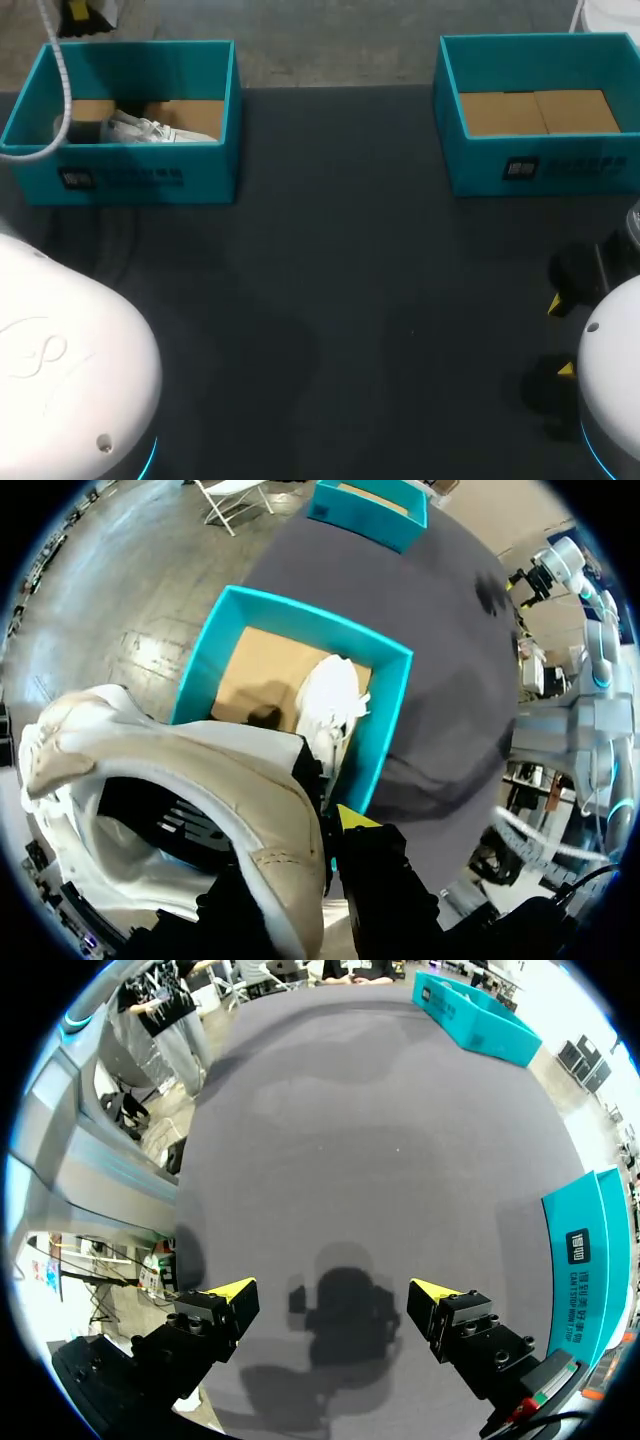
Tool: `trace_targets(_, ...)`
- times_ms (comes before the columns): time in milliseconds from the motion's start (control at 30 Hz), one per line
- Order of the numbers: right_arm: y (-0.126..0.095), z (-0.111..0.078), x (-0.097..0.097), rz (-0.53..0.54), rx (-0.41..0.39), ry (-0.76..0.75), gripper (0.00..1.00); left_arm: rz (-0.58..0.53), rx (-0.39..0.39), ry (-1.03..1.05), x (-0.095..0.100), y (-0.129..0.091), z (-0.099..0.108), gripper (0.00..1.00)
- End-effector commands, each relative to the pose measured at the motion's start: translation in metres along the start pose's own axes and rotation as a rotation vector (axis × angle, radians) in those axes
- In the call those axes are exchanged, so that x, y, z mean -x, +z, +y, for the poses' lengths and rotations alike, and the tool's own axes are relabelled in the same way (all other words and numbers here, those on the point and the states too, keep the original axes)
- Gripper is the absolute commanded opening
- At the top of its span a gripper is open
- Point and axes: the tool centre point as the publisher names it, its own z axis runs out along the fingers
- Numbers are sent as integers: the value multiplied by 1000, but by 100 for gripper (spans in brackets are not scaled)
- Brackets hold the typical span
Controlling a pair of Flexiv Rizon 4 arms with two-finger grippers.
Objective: Take the shoe out of the shoebox, open the shoe tongue, remove and reinsert the insole, then place the shoe into the shoebox
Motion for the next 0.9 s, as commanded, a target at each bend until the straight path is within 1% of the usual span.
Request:
trace_targets(33,0,-1,-2,-3,-1,0,100,26,1,0,4,-3,0,0)
trace_targets(467,0,-1,-2,-3,-1,0,100,26,1,0,4,-3,0,0)
trace_targets(500,0,-1,-2,-3,-1,0,100,46,-13,33,6,-2,-1,0)
trace_targets(567,0,-1,-2,-3,-1,0,100,17,4,67,10,-1,0,0)
trace_targets(600,0,-1,-2,-3,-1,0,100,24,-9,120,12,-1,1,0)
trace_targets(633,0,-1,-2,-3,-1,0,100,36,-2,180,15,-1,4,0)
trace_targets(667,0,-1,-2,-3,-1,0,100,2,35,227,17,1,6,0)
trace_targets(733,0,-1,-2,-3,-1,0,100,-8,53,306,21,4,11,0)
trace_targets(767,0,-1,-2,-3,-1,0,100,-9,75,364,23,6,14,0)
trace_targets(833,0,-1,-2,-3,-1,0,100,-40,105,431,27,9,20,0)
trace_targets(867,0,-1,-2,-3,-1,0,100,-33,111,505,28,10,24,0)
trace_targets(900,0,-1,-2,-3,-1,0,100,-64,123,523,31,10,27,0)
